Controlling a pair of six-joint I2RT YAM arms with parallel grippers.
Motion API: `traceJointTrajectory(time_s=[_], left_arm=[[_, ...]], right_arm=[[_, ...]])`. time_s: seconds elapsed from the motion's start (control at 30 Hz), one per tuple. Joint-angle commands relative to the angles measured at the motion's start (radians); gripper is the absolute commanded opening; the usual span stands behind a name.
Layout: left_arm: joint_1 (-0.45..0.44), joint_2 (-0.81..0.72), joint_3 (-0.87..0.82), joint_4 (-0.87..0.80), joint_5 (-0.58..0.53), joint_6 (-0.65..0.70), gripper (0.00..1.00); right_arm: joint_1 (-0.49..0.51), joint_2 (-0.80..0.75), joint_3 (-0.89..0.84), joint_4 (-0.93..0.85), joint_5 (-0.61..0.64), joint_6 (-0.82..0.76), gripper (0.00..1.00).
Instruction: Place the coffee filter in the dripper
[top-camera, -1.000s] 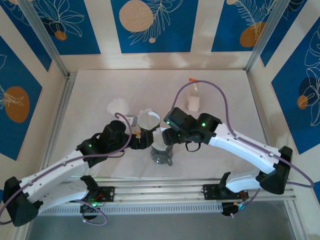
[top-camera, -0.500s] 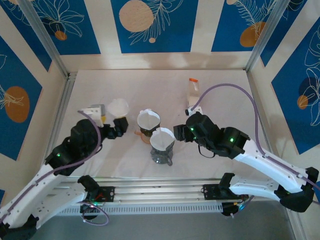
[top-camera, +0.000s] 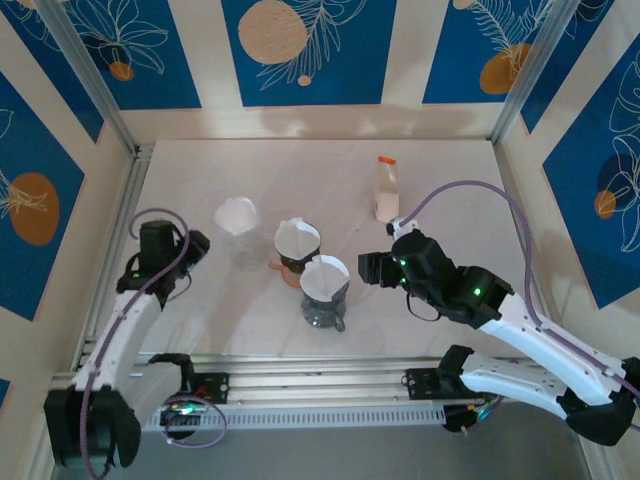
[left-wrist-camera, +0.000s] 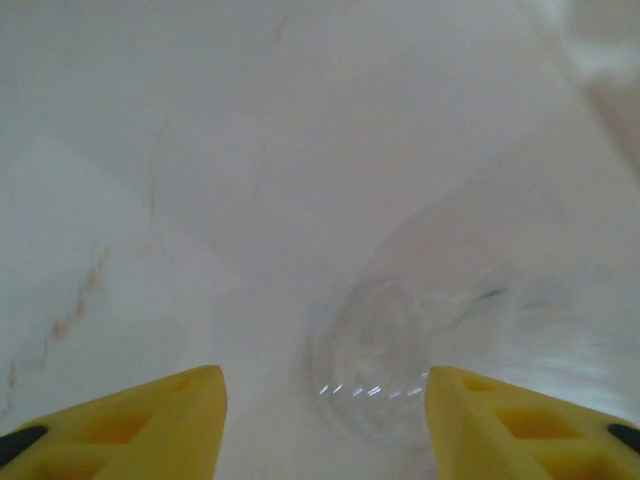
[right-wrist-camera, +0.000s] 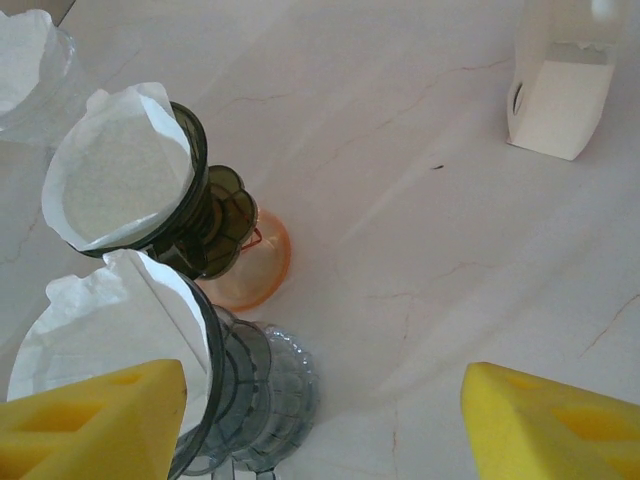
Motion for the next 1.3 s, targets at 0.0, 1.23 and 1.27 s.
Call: traceJointTrajectory(time_s=[0.0, 1.23, 1.27], left_arm=[[0.013, 0.041, -0.055, 0.143, 0.089, -0.112, 0.47], [-0.039, 0.625, -0.129, 0.942, 0.265, -0.422, 0.0], [-0.051, 0.629, -0.124, 0.943, 0.261, -0.425, 0.0]], right_arm=[[-0.018, -0.04, -0.024, 0.042, -0.059, 0.002, 0.73], [-0.079, -0.11, -0.04, 0.017, -0.12, -0.007, 0.73], [-0.079, -0.11, -0.042, 0.017, -0.119, -0.004, 0.73]])
